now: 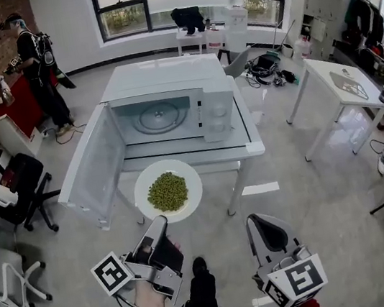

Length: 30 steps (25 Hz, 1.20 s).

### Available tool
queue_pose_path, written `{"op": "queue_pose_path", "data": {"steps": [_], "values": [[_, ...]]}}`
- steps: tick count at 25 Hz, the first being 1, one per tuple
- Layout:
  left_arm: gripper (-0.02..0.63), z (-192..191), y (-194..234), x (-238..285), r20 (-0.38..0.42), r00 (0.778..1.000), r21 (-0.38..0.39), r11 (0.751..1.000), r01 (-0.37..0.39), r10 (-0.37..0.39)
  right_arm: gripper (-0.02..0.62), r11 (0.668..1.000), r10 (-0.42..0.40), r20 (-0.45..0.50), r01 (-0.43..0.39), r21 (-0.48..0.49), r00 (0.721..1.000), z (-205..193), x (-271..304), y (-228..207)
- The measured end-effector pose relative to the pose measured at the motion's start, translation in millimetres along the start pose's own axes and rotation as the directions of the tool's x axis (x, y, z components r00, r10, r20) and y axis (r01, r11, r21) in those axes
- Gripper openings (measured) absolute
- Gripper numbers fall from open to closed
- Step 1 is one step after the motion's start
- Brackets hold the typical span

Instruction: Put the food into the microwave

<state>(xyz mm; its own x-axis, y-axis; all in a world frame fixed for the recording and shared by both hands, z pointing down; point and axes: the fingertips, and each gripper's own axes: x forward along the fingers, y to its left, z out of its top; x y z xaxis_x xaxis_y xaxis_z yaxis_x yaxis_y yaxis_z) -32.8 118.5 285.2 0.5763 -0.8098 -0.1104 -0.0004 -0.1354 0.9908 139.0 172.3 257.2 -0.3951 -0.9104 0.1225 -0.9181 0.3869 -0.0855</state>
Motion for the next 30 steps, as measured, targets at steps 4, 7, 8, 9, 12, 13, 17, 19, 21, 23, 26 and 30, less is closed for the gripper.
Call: {"op": "queue_pose_path", "data": {"steps": [4,7,8,9,12,13,17,19,21,23,26,30], "values": [[0.020,32,8,37,0.000,1.000,-0.008,1.000,-0.013,0.013,0.014,1.000,-0.009,-0.053,0.010,0.026,0.999,8,47,-14],[0.020,52,12,64,-0.005,1.000,-0.026,1.000,-0.018,0.018,0.014,1.000,-0.002,-0.056,0.003,0.018,0.998,19,84,-23],[0.020,58,15,72,-0.006,1.000,-0.032,0.999,-0.021,0.021,0.014,1.000,0.001,-0.039,0.000,0.012,0.999,23,97,-27],[0.020,64,18,79,-0.007,1.000,-0.038,0.999,-0.024,0.024,0.014,1.000,0.001,-0.033,0.000,0.011,0.999,25,109,-30],[0.020,82,23,103,-0.004,1.000,-0.056,0.998,-0.027,0.026,0.014,1.000,-0.008,-0.065,0.010,0.023,0.998,31,140,-36],[0.020,87,23,109,-0.005,1.000,-0.061,0.998,-0.026,0.026,0.014,1.000,-0.009,-0.070,0.011,0.024,0.998,34,149,-37],[0.020,103,27,128,-0.010,1.000,-0.044,0.999,-0.020,0.020,0.014,1.000,0.004,-0.096,-0.004,0.009,0.995,34,175,-37],[0.020,108,30,133,-0.001,1.000,-0.045,0.999,-0.015,0.015,0.014,1.000,0.017,-0.109,-0.018,-0.010,0.994,32,186,-38],[0.020,113,36,136,0.013,1.000,-0.051,0.999,-0.019,0.020,0.014,0.999,0.029,-0.121,-0.032,-0.027,0.992,28,197,-39],[0.020,120,44,139,0.026,0.999,-0.053,0.998,-0.028,0.029,0.014,0.998,0.043,-0.117,-0.048,-0.039,0.992,24,209,-40],[0.020,129,53,143,0.044,0.998,-0.062,0.997,-0.037,0.040,0.014,0.994,0.077,-0.071,-0.082,-0.068,0.994,27,230,-40],[0.020,138,61,150,0.069,0.997,-0.062,0.997,-0.041,0.045,0.014,0.991,0.109,-0.118,-0.118,-0.065,0.987,14,250,-42]]}}
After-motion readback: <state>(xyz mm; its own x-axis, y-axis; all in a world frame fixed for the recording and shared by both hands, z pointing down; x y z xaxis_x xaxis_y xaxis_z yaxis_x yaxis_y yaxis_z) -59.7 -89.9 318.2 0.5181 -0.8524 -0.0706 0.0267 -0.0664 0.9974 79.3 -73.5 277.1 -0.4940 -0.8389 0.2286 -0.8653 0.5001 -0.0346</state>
